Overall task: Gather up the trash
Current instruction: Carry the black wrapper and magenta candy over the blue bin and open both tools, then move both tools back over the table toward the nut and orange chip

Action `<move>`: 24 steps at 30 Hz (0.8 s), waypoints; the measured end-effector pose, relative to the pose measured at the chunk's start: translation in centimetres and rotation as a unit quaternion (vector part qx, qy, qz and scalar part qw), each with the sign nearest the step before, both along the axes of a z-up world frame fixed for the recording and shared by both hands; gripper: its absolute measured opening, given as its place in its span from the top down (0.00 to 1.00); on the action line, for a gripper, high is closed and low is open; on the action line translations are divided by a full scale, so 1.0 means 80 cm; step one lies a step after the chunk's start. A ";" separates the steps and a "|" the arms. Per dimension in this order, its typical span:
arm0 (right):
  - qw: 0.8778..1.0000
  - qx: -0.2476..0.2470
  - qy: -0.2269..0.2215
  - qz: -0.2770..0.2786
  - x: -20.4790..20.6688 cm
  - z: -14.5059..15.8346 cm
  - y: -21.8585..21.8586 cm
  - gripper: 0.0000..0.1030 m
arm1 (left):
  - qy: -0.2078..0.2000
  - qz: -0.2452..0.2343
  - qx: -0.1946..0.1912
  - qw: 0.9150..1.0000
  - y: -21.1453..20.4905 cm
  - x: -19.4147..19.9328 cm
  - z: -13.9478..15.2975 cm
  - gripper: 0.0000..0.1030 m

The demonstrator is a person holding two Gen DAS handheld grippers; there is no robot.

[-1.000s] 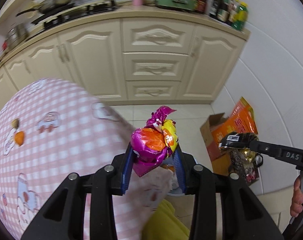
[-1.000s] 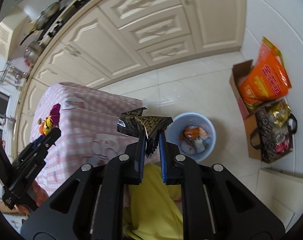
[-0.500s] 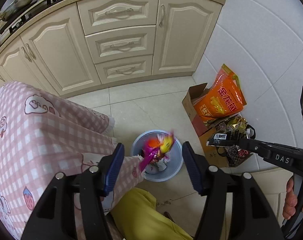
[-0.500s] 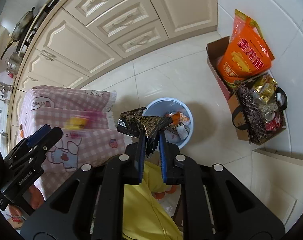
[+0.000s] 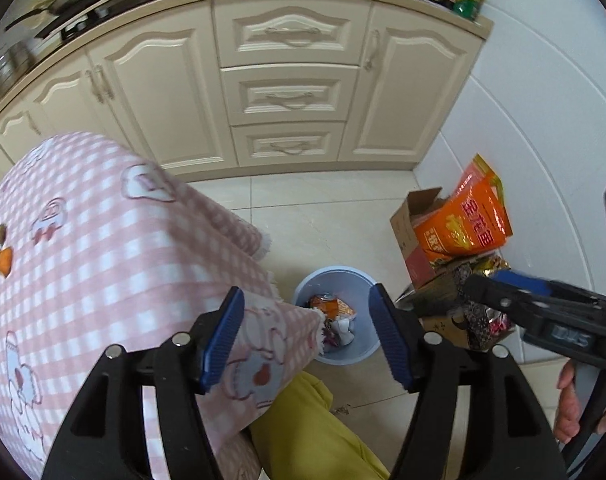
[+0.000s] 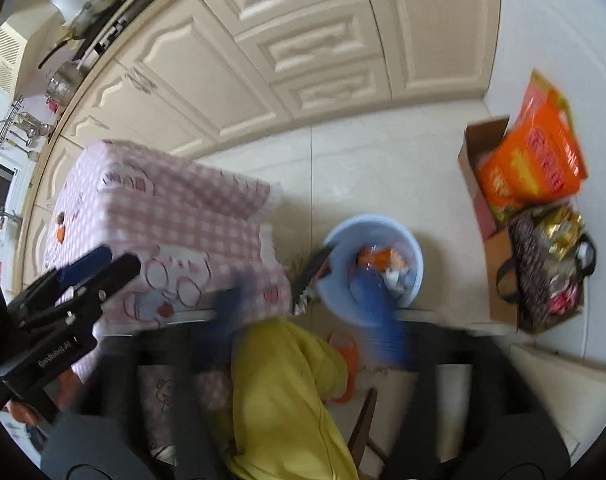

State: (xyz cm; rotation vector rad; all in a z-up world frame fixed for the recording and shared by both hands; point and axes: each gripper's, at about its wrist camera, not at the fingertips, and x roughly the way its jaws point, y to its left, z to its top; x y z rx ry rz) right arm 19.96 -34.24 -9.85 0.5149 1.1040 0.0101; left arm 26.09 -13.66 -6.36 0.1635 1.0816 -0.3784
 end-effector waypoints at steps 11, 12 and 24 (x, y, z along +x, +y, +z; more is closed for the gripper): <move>0.999 -0.029 -0.034 0.019 0.003 0.040 0.036 0.26 | -0.014 0.029 -0.010 0.999 0.048 -0.002 0.019 0.38; 0.999 -0.031 -0.035 0.023 0.003 0.042 0.041 0.26 | -0.015 0.032 -0.011 0.999 0.053 -0.003 0.020 0.38; 0.996 -0.050 -0.043 0.067 0.014 0.067 0.104 0.26 | -0.023 0.082 -0.018 0.996 0.127 -0.002 0.033 0.38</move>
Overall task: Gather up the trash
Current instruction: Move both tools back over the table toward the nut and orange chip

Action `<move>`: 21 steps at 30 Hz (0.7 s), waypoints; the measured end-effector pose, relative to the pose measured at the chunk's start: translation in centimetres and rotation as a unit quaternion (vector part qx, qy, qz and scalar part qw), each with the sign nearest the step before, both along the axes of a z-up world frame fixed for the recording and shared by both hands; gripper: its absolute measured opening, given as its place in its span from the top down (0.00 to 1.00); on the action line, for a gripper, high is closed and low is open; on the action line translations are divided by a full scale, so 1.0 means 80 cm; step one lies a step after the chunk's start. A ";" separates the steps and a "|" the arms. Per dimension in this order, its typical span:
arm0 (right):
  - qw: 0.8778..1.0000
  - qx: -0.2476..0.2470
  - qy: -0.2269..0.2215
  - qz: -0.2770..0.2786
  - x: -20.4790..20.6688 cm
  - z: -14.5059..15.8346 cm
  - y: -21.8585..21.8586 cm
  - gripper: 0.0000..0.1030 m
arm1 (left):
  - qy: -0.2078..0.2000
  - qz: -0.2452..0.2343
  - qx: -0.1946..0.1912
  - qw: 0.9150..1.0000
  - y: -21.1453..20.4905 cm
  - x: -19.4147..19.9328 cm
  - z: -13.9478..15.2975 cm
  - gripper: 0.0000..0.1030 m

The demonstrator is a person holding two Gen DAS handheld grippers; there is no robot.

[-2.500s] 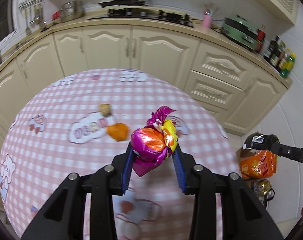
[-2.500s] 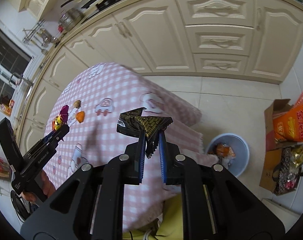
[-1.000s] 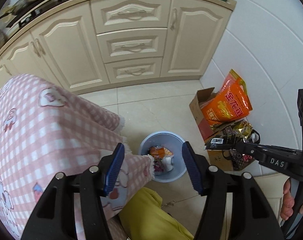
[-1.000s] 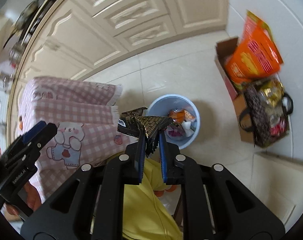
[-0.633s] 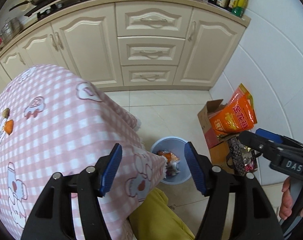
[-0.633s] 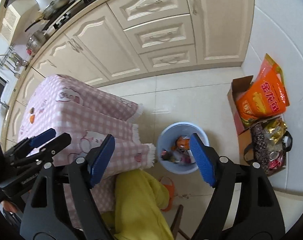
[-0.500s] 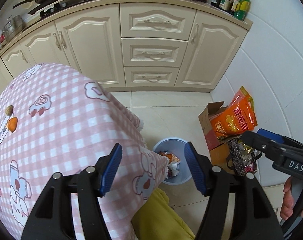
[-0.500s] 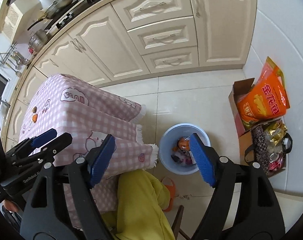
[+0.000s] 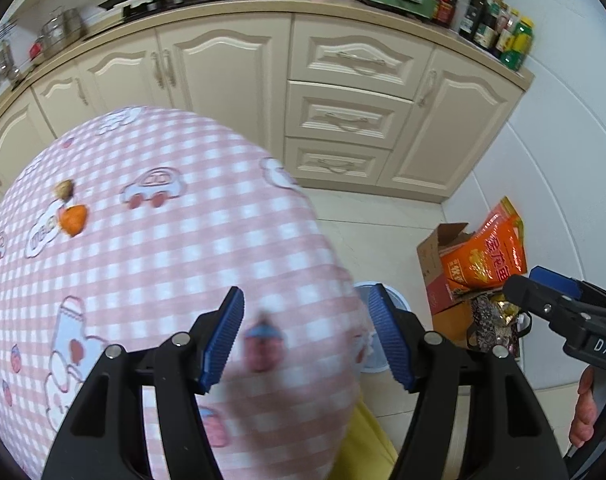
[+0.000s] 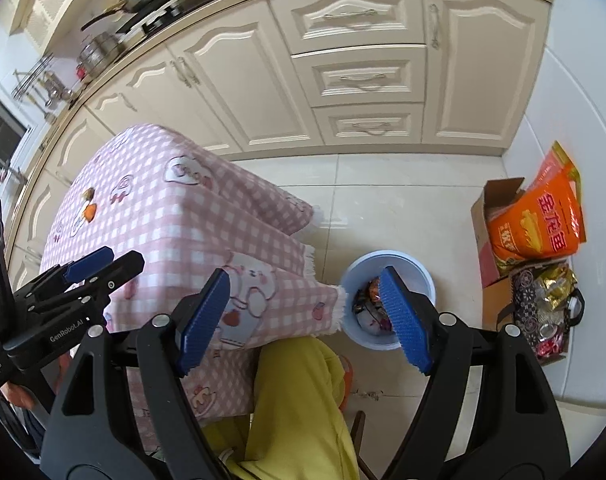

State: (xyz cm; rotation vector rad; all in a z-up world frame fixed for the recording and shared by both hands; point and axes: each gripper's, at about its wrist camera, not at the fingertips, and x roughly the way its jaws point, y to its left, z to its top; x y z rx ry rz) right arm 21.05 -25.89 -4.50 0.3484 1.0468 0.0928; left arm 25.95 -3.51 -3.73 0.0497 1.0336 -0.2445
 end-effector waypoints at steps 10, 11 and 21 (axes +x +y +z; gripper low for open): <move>0.998 -0.004 0.009 0.065 0.034 0.005 0.087 0.26 | 0.003 0.071 -0.010 0.997 0.097 0.008 0.001 0.37; 0.997 -0.005 0.011 0.072 0.038 0.005 0.098 0.26 | 0.003 0.076 -0.011 0.997 0.104 0.008 0.002 0.37; 0.992 -0.010 0.011 0.126 0.077 0.020 0.179 0.26 | 0.010 0.132 -0.025 0.991 0.184 0.031 0.004 0.35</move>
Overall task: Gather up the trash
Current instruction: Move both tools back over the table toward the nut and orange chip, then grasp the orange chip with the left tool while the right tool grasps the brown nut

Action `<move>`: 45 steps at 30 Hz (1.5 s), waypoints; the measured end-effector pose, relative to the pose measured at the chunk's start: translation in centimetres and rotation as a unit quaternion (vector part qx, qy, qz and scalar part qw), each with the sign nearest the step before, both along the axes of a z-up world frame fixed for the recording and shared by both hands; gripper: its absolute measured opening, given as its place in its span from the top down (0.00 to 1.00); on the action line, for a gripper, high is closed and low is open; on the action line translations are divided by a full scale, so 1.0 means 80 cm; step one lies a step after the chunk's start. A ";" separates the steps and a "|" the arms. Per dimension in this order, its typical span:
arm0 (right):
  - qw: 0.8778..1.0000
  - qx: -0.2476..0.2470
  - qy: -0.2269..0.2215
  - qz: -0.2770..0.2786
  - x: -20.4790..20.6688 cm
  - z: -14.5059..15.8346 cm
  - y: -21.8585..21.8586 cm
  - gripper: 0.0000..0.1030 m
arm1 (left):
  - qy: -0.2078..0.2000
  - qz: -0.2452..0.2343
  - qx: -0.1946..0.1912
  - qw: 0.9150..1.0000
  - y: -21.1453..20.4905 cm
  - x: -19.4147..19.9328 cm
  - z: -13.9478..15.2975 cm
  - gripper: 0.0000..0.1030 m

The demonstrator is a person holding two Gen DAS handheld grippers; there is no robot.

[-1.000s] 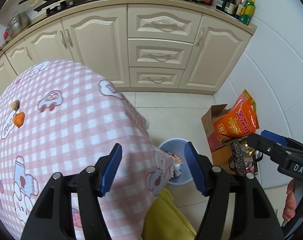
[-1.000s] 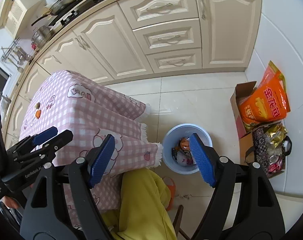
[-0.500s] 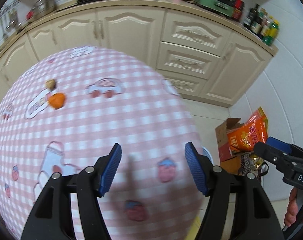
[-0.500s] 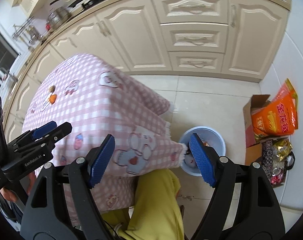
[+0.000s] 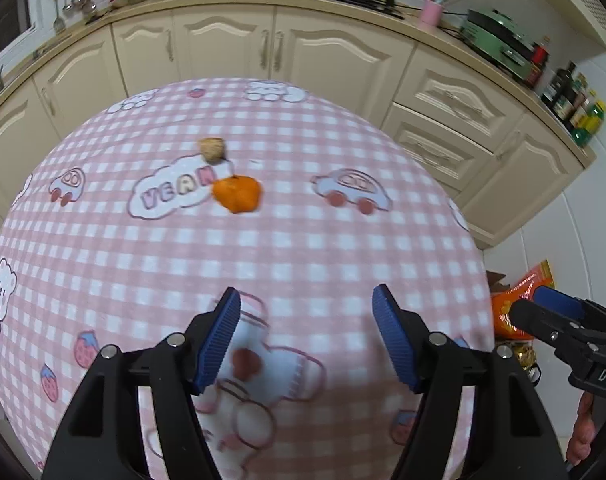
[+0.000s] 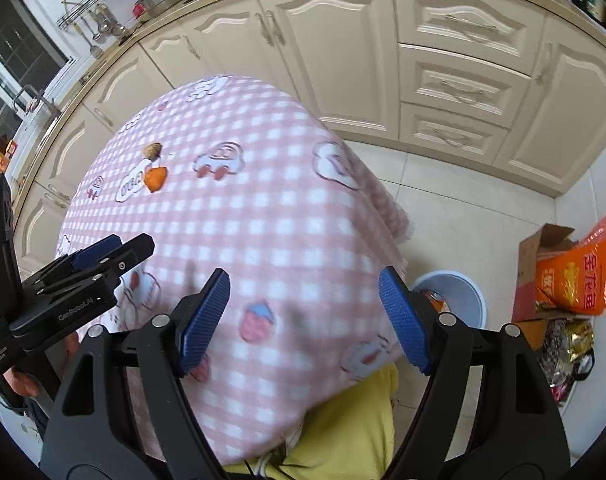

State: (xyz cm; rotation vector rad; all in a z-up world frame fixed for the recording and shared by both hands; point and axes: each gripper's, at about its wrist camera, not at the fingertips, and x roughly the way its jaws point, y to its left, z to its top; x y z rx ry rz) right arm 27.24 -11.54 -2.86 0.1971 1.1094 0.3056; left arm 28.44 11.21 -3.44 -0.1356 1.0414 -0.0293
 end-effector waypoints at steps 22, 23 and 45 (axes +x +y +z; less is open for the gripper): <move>1.000 -0.003 0.019 0.015 0.065 -0.009 0.060 0.26 | -0.013 0.024 0.071 0.997 0.051 0.107 -0.040 0.64; 1.000 -0.003 0.020 0.016 0.065 -0.010 0.062 0.26 | -0.015 0.022 0.061 0.998 0.056 0.107 -0.040 0.64; 0.995 -0.002 0.010 0.104 0.141 -0.011 0.259 0.36 | -0.073 0.144 0.016 0.987 0.210 0.078 0.003 0.64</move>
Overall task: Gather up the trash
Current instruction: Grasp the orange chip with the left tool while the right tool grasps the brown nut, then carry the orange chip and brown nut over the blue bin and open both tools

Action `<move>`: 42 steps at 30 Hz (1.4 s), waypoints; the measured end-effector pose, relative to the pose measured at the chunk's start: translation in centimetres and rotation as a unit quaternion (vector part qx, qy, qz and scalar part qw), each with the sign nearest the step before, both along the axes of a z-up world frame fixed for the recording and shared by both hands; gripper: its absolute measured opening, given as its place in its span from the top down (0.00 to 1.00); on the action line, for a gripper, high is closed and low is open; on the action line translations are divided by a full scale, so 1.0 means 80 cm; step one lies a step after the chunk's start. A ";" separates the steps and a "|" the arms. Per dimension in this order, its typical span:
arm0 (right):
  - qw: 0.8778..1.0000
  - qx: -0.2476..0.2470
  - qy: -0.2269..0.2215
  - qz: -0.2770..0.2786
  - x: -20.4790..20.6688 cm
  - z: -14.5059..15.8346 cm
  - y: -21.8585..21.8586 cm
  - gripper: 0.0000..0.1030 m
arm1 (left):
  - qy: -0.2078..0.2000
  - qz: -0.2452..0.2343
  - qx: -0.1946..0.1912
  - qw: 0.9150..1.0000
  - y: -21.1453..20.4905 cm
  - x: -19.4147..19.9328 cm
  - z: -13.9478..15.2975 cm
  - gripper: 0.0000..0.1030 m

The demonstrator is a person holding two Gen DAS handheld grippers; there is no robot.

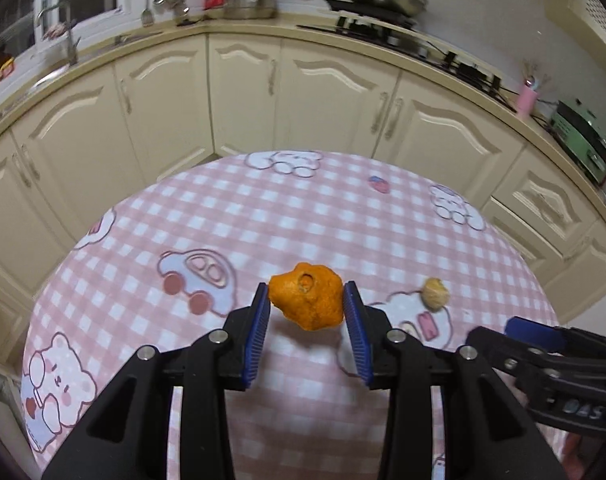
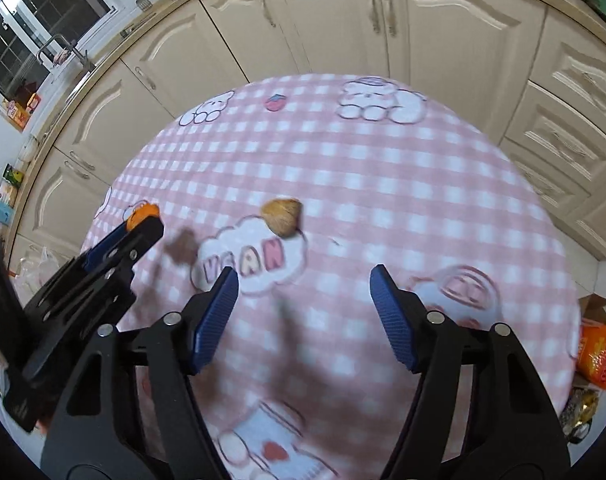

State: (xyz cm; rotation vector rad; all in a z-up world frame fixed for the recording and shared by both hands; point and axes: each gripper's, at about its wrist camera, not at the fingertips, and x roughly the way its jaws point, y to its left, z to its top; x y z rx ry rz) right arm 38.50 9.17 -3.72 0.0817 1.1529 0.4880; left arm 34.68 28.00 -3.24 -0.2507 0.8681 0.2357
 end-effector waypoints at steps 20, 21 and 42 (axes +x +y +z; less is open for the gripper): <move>0.999 0.004 0.007 -0.048 0.001 -0.001 -0.048 0.82 | -0.005 -0.030 -0.016 0.999 -0.027 -0.013 0.003 0.64; 0.999 0.003 0.006 -0.051 -0.006 0.001 -0.059 0.82 | -0.003 -0.035 -0.016 0.999 -0.033 -0.013 0.002 0.64; 0.991 0.020 -0.026 -0.133 -0.124 0.025 -0.262 0.82 | -0.010 -0.187 0.043 0.981 -0.266 -0.063 0.019 0.64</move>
